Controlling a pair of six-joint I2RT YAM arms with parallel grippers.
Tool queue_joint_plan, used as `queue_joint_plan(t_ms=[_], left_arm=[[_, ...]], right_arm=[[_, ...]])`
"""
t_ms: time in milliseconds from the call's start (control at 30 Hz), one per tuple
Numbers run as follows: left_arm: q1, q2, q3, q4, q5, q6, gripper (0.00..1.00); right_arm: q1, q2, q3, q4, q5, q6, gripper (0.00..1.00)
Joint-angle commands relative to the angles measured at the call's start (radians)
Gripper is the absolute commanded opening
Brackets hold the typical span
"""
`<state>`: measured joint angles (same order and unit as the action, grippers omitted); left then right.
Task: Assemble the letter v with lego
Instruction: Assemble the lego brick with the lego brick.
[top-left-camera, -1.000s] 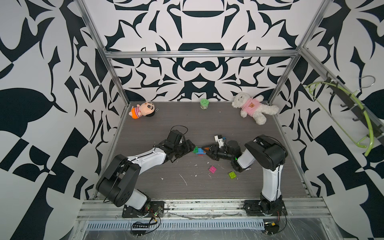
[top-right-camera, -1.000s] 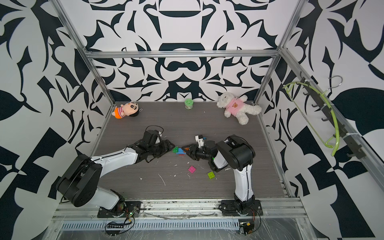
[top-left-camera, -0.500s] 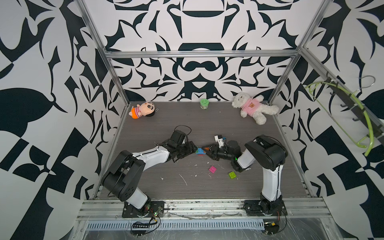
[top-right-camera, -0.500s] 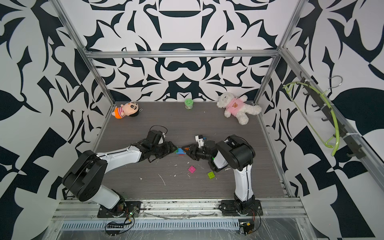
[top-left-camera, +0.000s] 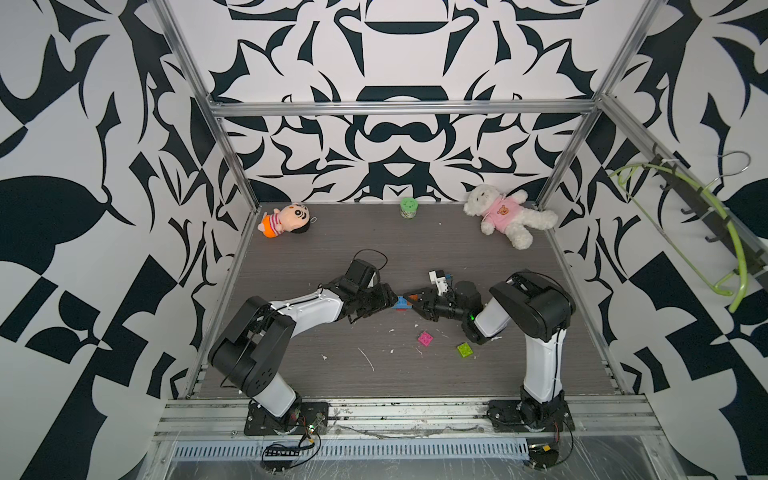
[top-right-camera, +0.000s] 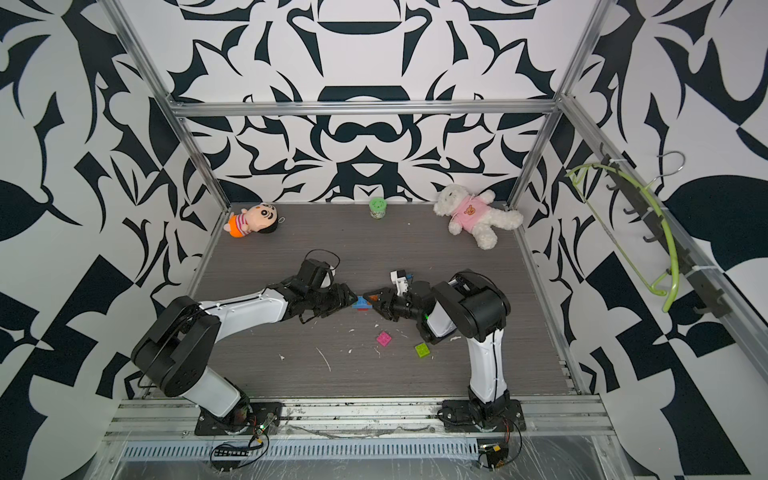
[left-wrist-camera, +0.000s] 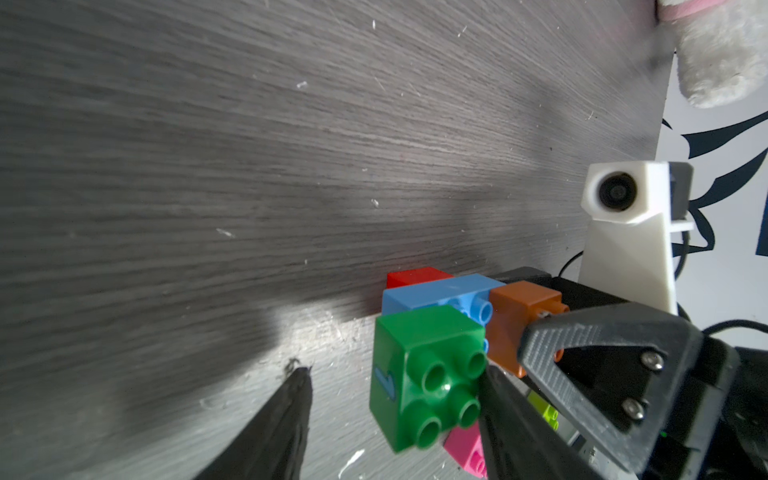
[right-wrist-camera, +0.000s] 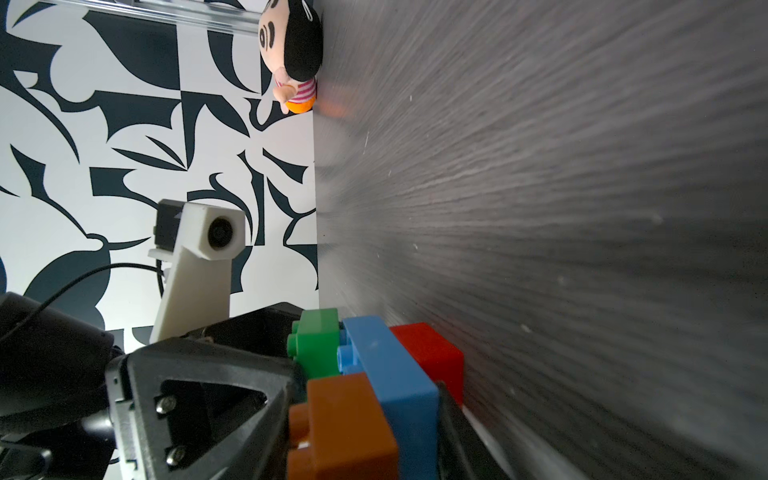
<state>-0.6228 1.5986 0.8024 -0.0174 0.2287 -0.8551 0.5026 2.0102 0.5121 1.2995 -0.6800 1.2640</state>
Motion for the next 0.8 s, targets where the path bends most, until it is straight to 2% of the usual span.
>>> queue_joint_plan(t_ms=[0, 300, 400, 500, 533, 767], left_arm=[[-0.01, 0.021, 0.003, -0.014, 0.0, 0.003, 0.67], [-0.013, 0.019, 0.01, -0.013, 0.007, 0.001, 0.68], [-0.012, 0.002, 0.025, -0.021, 0.008, 0.006, 0.81], [-0.013, -0.008, 0.028, -0.004, 0.03, 0.007, 0.84], [-0.012, -0.015, 0.022, 0.011, 0.041, 0.007, 0.9], [0.01, -0.143, -0.08, 0.106, 0.025, -0.032, 0.86]], right_arm=[[-0.002, 0.013, -0.015, -0.046, 0.027, -0.002, 0.25], [-0.002, 0.014, -0.023, -0.039, 0.031, 0.0, 0.25], [-0.002, 0.019, -0.024, -0.034, 0.031, 0.003, 0.25], [-0.001, 0.025, -0.021, -0.027, 0.031, 0.006, 0.25], [-0.001, 0.028, -0.021, -0.021, 0.031, 0.008, 0.25], [-0.001, 0.033, -0.024, -0.013, 0.03, 0.011, 0.25]])
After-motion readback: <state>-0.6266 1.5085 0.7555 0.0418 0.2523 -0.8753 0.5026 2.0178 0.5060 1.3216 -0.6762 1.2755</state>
